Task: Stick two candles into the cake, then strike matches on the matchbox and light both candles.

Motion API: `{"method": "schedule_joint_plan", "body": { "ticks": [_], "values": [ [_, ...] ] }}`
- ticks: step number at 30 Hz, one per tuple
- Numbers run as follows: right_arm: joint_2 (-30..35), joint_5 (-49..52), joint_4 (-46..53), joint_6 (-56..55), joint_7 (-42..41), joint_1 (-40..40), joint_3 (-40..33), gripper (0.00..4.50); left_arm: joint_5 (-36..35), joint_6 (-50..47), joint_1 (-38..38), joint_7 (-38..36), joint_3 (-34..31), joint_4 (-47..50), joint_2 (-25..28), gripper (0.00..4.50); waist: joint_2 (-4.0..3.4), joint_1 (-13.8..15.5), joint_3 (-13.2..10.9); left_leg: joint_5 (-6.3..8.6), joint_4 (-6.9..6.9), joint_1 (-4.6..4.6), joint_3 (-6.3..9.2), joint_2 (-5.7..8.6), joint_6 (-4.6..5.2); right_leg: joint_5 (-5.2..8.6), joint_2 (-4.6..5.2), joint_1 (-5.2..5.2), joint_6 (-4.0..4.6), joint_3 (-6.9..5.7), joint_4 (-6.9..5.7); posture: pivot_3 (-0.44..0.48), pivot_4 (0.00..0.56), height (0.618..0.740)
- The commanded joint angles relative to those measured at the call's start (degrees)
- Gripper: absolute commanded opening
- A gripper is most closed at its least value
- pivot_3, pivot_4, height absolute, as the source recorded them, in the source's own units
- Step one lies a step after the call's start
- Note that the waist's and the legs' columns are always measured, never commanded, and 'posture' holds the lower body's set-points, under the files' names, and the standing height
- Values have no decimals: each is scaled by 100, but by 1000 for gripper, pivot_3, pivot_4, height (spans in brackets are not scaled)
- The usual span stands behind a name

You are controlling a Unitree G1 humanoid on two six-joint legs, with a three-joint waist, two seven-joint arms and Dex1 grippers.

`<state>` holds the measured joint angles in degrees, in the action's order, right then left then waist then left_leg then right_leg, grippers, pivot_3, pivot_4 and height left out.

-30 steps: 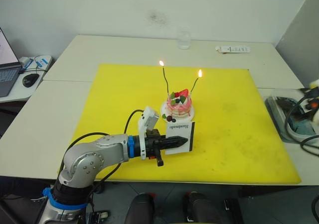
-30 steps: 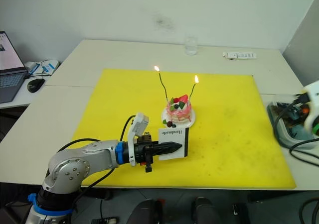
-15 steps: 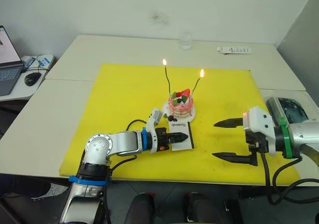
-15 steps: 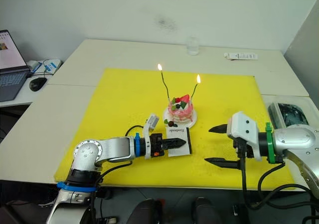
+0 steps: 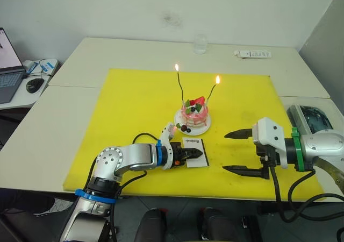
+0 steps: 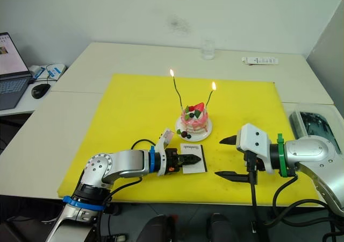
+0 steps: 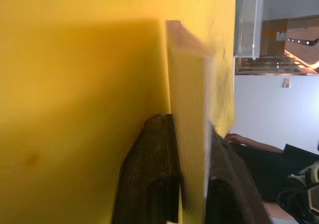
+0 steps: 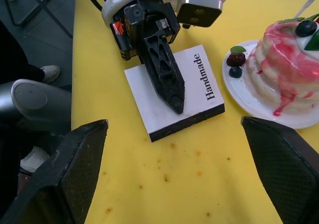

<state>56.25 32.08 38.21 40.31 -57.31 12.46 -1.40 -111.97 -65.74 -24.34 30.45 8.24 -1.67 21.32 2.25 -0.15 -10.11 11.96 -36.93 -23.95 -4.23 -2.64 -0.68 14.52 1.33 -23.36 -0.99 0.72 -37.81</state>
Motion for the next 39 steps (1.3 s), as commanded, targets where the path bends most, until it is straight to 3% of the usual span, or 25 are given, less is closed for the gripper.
{"method": "schedule_joint_plan", "body": {
  "ticks": [1,4,6,11,15,17,20,23,25,31,35,39],
  "values": [
    [10,-17,132,-101,61,114,-58,4500,-103,3,85,-15,43,124,116,1630,0,0,0,0,0,0,0,0,0,1,0,0,1,0,0,0,150,740],
    [-14,-37,62,-129,73,144,-21,4500,-103,27,133,-7,-10,199,203,2612,0,-1,0,0,0,1,0,0,0,0,0,0,2,0,-1,0,150,740],
    [-18,-46,27,-149,60,162,3,4500,-103,45,180,20,-59,270,337,2941,0,-3,0,0,-1,2,1,-1,0,1,0,1,3,0,-1,0,150,740],
    [-58,-118,-144,-270,21,207,92,4500,-103,76,361,33,-397,589,687,4374,0,-19,1,0,0,8,4,-6,0,3,0,3,11,2,-3,0,150,740],
    [-122,-326,-459,-558,-60,191,206,4500,-103,55,576,-26,-709,964,1204,4464,3,-37,3,-1,1,17,19,-10,-1,8,-3,4,48,4,-6,0,150,740],
    [-152,-454,-706,-745,-90,150,241,4500,-103,8,614,-140,-850,1110,1710,4464,3,-38,3,-1,0,20,39,-8,-1,7,-10,4,57,2,-10,0,150,740],
    [-233,-577,-1106,-937,-62,50,187,4500,1100,-151,550,-1195,-1206,1530,2682,4464,8,-40,-1,-1,2,22,67,-6,-2,6,-20,2,75,-7,-15,0,150,740],
    [-457,-588,-1535,-934,206,-33,-13,4500,3400,883,624,-3051,-1199,1813,3569,4464,1,-31,-3,-2,6,19,70,0,-5,9,-23,-6,85,-16,-12,0,150,740],
    [-682,-554,-1720,-847,485,-113,-204,4500,4577,1674,672,-3943,-1033,1670,3849,4464,-2,-1,-4,-2,12,9,57,1,-10,9,-14,-17,86,-10,-4,0,150,740],
    [-1076,-425,-1281,-691,1092,-918,-850,4500,6958,3595,-27,-4666,-730,483,2878,4464,-1,165,-2,8,19,-42,37,6,-22,-2,7,-39,93,-8,32,0,150,740],
    [-1451,-378,-580,-568,1638,-1690,-1289,4500,8092,4496,-292,-4959,-487,-216,2214,4464,2,161,0,9,18,-92,40,5,-18,-39,-8,-71,33,-10,62,0,150,740],
    [-1935,-587,-5,-611,2304,-2507,-1503,4500,8696,5043,-545,-5025,-542,-955,1482,4464,3,153,1,10,18,-94,47,2,-17,-33,-19,-69,23,-16,62,0,150,740]
  ]
}}
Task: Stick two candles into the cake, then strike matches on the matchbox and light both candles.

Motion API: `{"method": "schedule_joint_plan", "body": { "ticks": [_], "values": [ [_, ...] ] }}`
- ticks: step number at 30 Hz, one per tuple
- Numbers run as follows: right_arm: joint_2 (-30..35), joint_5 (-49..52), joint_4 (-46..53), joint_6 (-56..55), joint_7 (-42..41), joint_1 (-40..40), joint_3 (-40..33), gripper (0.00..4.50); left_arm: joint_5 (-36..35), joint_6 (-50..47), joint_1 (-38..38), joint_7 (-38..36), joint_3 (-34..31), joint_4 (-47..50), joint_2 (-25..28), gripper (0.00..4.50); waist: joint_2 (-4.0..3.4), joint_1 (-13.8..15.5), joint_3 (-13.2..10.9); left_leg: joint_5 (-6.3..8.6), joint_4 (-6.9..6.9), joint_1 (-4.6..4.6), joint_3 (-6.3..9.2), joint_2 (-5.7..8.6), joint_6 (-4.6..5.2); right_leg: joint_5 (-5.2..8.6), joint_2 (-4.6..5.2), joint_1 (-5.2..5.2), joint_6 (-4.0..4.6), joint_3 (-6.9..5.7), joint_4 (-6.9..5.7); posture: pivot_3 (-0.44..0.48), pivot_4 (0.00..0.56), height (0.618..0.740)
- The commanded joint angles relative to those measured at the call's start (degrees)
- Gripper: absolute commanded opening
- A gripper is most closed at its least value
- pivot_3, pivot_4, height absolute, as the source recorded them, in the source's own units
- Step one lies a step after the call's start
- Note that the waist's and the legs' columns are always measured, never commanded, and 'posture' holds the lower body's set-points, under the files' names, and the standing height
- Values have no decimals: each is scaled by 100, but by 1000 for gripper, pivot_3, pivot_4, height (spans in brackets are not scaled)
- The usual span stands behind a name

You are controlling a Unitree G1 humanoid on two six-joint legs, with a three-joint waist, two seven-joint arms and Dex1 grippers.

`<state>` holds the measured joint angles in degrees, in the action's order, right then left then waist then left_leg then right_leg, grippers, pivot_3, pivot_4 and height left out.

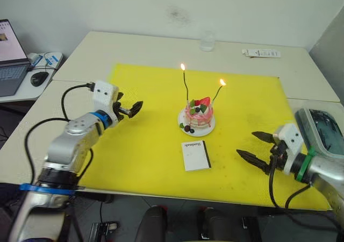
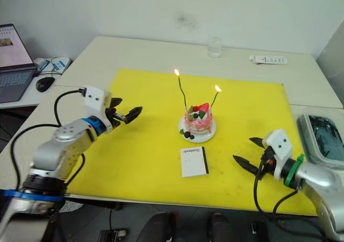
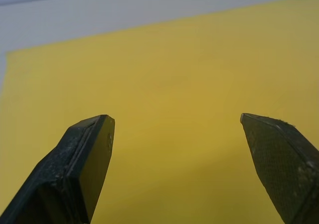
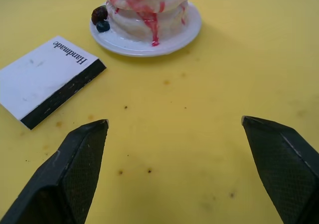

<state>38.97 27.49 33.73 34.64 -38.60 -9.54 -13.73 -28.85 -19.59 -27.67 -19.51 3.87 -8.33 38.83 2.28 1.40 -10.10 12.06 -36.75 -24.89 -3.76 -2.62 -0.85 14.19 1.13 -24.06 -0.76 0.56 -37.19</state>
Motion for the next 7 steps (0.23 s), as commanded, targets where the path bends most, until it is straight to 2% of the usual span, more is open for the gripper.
{"method": "schedule_joint_plan", "body": {
  "ticks": [1,7],
  "values": [
    [-343,-170,567,-46,595,-489,-270,4500,479,514,-261,-32,-142,-435,-425,4464,0,-5,0,0,-3,0,0,-1,0,4,0,1,-8,0,-3,0,150,740],
    [-790,-364,903,-120,1104,-979,-102,4500,811,696,-422,-278,-280,-821,-892,4464,0,-92,0,-2,-19,9,-5,-5,1,-7,-2,0,-43,0,-20,0,150,740]
  ]
}}
